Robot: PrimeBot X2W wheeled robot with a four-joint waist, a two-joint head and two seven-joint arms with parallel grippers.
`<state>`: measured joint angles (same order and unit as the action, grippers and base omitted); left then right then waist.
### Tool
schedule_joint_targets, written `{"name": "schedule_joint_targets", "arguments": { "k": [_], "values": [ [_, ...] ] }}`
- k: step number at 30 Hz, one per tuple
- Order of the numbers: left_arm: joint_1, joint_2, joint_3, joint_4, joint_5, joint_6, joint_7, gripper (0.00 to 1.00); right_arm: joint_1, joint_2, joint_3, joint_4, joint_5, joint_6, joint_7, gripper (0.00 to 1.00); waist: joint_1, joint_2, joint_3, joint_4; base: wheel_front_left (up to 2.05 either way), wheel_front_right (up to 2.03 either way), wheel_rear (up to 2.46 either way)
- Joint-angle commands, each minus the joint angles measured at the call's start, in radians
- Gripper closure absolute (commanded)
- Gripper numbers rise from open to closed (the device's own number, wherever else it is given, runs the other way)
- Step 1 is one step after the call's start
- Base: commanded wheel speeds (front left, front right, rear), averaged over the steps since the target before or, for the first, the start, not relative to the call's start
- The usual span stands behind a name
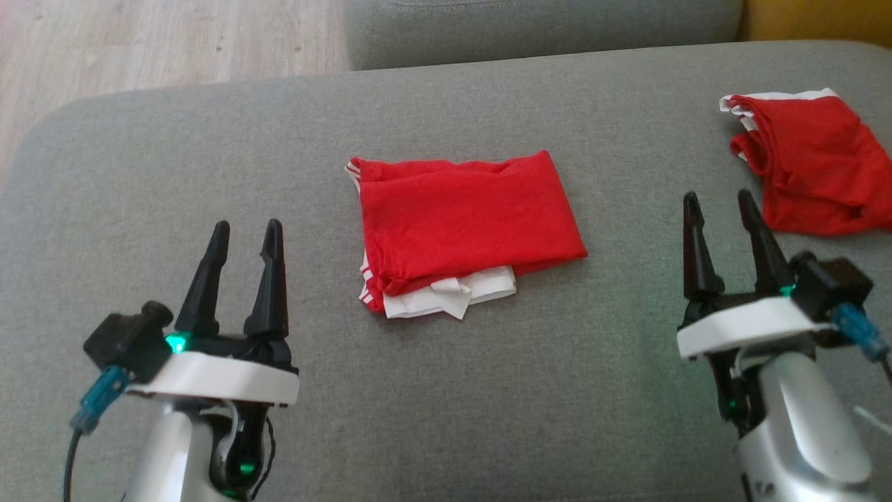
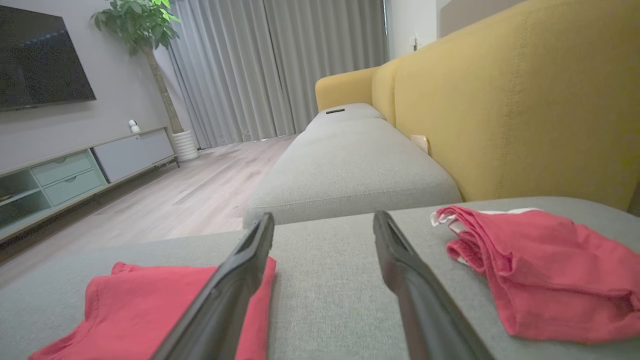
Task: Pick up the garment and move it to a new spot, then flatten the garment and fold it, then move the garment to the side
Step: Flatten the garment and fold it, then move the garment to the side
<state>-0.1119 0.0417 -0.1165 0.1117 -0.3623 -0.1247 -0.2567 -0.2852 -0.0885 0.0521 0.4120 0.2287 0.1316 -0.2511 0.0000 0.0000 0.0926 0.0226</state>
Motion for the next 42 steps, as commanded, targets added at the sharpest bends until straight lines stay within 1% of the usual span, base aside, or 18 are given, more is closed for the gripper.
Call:
{"name": "schedule_joint_targets", "arguments": {
  "k": [1, 5, 13, 21, 25, 29, 32, 37, 42],
  "values": [
    [-0.020, 0.009, 0.036, -0.039, 0.004, -0.006, -0.005, 0.00, -0.015, 0.013, 0.012, -0.041, -0.007, -0.001, -0.011, 0.00, 0.0000, 0.0000, 0.002, -0.001, 0.00, 0.00, 0.00],
    [-0.016, 0.009, 0.037, -0.040, 0.003, -0.006, -0.005, 0.00, 0.003, 0.029, -0.001, -0.060, -0.023, -0.001, -0.011, 0.00, 0.0000, 0.0000, 0.006, -0.002, 0.00, 0.00, 0.00],
    [-0.026, 0.009, 0.029, -0.038, 0.001, -0.006, -0.005, 0.00, 0.005, 0.036, -0.005, -0.062, -0.036, -0.001, -0.011, 0.00, 0.0000, 0.0000, 0.010, 0.008, 0.00, 0.00, 0.00],
    [-0.041, 0.009, 0.012, -0.046, -0.002, -0.006, -0.005, 0.00, -0.021, 0.038, -0.016, -0.045, -0.050, -0.001, -0.009, 0.00, 0.0000, 0.0000, 0.031, 0.036, 0.00, 0.00, 0.00],
    [-0.050, 0.009, -0.003, -0.046, -0.004, -0.006, -0.005, 0.00, -0.052, 0.038, -0.009, -0.032, -0.063, -0.001, 0.013, 0.00, 0.0000, 0.0000, 0.057, 0.058, 0.00, 0.00, 0.00],
    [-0.066, 0.009, -0.018, -0.046, -0.009, -0.006, -0.005, 0.00, -0.094, 0.038, 0.010, 0.009, -0.067, -0.001, 0.063, 0.00, 0.0000, 0.0000, 0.088, 0.085, 0.00, 0.00, 0.00],
    [-0.076, 0.009, -0.033, -0.041, -0.014, -0.006, -0.005, 0.00, -0.127, 0.038, 0.031, 0.057, -0.041, -0.001, 0.103, 0.00, 0.0000, 0.0000, 0.110, 0.108, 0.00, 0.00, 0.00],
    [-0.091, 0.009, -0.053, -0.036, -0.024, -0.006, -0.005, 0.00, -0.178, 0.038, 0.037, 0.179, -0.018, -0.001, 0.177, 0.00, 0.0000, 0.0000, 0.140, 0.148, 0.00, 0.00, 0.00],
    [-0.098, 0.009, -0.058, -0.029, -0.031, -0.006, -0.005, 0.00, -0.227, 0.038, 0.042, 0.291, 0.015, -0.001, 0.202, 0.00, 0.0000, 0.0000, 0.155, 0.179, 0.00, 0.00, 0.00]
  ]
}}
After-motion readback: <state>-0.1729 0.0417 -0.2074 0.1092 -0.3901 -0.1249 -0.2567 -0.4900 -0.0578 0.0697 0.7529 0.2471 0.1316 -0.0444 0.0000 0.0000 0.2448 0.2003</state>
